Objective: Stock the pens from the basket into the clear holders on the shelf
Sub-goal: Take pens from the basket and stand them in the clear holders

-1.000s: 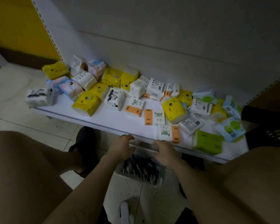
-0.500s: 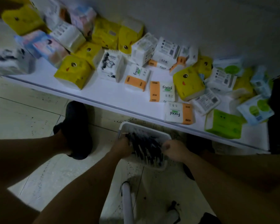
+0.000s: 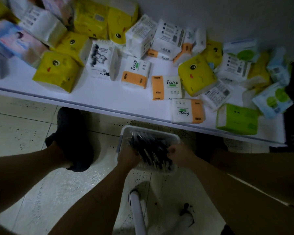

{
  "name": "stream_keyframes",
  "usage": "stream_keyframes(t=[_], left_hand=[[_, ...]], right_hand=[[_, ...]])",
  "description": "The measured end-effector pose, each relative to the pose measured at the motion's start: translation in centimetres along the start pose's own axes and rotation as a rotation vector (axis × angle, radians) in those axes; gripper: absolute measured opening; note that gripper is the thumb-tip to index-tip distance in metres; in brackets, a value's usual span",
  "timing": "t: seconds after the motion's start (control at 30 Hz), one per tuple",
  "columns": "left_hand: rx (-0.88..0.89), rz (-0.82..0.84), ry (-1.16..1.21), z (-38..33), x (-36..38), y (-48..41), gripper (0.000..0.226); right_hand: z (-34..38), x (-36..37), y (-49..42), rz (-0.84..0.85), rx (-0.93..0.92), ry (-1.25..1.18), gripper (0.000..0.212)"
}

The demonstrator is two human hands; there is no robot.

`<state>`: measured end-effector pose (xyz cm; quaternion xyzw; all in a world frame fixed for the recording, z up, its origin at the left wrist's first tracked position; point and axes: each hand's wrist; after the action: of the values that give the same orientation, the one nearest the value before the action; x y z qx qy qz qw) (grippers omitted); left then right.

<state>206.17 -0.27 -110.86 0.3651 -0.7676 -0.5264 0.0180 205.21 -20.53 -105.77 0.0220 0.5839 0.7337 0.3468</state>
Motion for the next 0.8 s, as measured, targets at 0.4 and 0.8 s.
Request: stream_keyframes(t=[0.4, 0.8], left_hand=[[-0.093, 0.228, 0.605, -1.8, -1.3, 4.4, 0.039], [-0.015, 0.105, 0.44, -2.9, -2.7, 5.0, 0.026]], right_hand=[[0.4, 1.5, -3.5, 0.008, -0.055, 0.327, 0.029], [0.8, 2.5, -3.7, 0.019, 0.0, 0.17, 0.015]])
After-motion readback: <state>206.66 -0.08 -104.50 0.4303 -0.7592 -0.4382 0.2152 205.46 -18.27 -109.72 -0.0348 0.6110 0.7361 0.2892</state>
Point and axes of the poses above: each hand's wrist, its own y-axis away from the middle knuckle, its own x-axis out of the palm, z = x × y, and after that the axes turned 10 degrees about z, right-handed
